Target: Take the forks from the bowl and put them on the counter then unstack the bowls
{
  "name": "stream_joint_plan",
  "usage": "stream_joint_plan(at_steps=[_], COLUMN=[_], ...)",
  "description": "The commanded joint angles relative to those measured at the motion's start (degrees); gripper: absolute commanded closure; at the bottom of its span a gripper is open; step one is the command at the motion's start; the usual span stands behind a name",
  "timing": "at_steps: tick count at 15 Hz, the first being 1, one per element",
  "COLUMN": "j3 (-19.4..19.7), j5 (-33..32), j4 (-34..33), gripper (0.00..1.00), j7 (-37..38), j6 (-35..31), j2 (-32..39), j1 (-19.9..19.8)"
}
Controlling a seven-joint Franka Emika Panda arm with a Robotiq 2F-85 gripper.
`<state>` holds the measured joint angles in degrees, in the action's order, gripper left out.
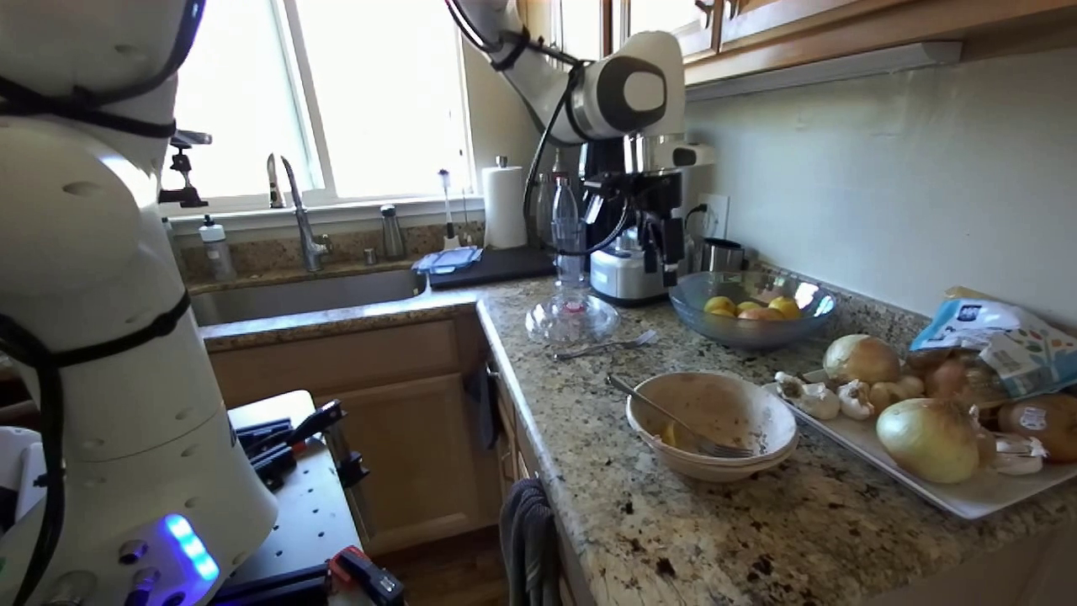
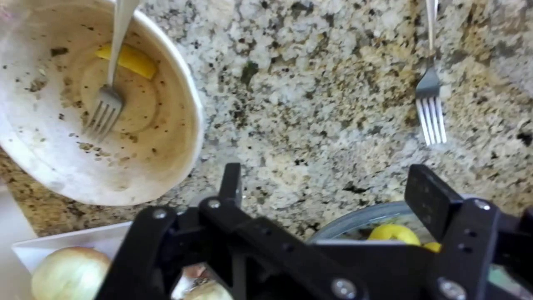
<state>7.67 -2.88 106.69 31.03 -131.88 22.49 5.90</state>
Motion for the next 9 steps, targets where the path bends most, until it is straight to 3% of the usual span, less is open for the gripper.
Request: stream_joint_plan(at_steps=[1,9], j3=[2.08,3.77], j5=[0.65,6.50], j4=[2.78,5.89], gripper=[0.00,0.00], j7=[4.85,12.73], j6=[1.54,2.38], j2=[-2.17,0.02], j1=[-2.46,-7.44])
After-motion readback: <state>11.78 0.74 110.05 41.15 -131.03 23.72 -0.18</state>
